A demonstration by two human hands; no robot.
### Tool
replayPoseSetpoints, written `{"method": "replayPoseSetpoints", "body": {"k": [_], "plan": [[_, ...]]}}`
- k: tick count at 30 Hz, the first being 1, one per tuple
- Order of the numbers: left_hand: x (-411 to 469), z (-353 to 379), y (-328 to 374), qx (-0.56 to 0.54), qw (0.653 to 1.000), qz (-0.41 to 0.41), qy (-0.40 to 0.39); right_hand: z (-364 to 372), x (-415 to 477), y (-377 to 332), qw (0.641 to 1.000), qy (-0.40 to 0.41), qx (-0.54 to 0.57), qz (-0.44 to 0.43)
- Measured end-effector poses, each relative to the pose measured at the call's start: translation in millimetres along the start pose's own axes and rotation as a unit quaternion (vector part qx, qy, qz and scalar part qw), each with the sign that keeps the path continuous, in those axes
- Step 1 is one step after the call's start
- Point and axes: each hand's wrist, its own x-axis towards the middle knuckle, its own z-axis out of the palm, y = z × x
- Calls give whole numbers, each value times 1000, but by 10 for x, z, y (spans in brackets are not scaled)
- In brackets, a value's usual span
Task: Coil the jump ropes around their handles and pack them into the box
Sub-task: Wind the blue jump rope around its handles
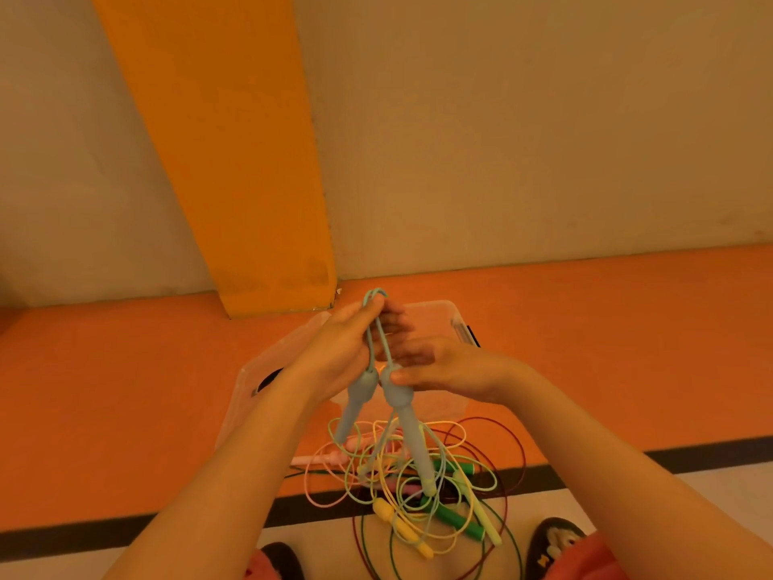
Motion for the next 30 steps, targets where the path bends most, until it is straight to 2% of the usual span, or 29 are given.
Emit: {"method": "replayPoseSetpoints", "body": {"k": [3,7,10,14,16,20,23,26,30], "plan": [[14,5,9,-83,996,13,20,119,18,-34,999,11,-45,-11],[45,-19,48,-164,986,14,25,203,65,-25,997,43,-40,-43],[50,-81,59,-111,993,27,38,223,71,-48,996,60,-23,-61],[76,-168,30,36,998,16,52,208,32,-149,991,86,47,-92],[39,-190,3,81,996,-21,16,143,18,-203,980,131,81,-129],[-93,-140,-123,153,979,-58,-118,-24,-16,-265,953,217,138,-158],[-160,-27,-217,211,967,-78,-124,-72,-24,-270,940,241,181,-159],[-197,70,-228,200,969,-96,-113,-36,-9,-260,941,224,196,-161],[-217,122,-198,163,974,-103,-118,22,3,-243,951,221,151,-156]]}}
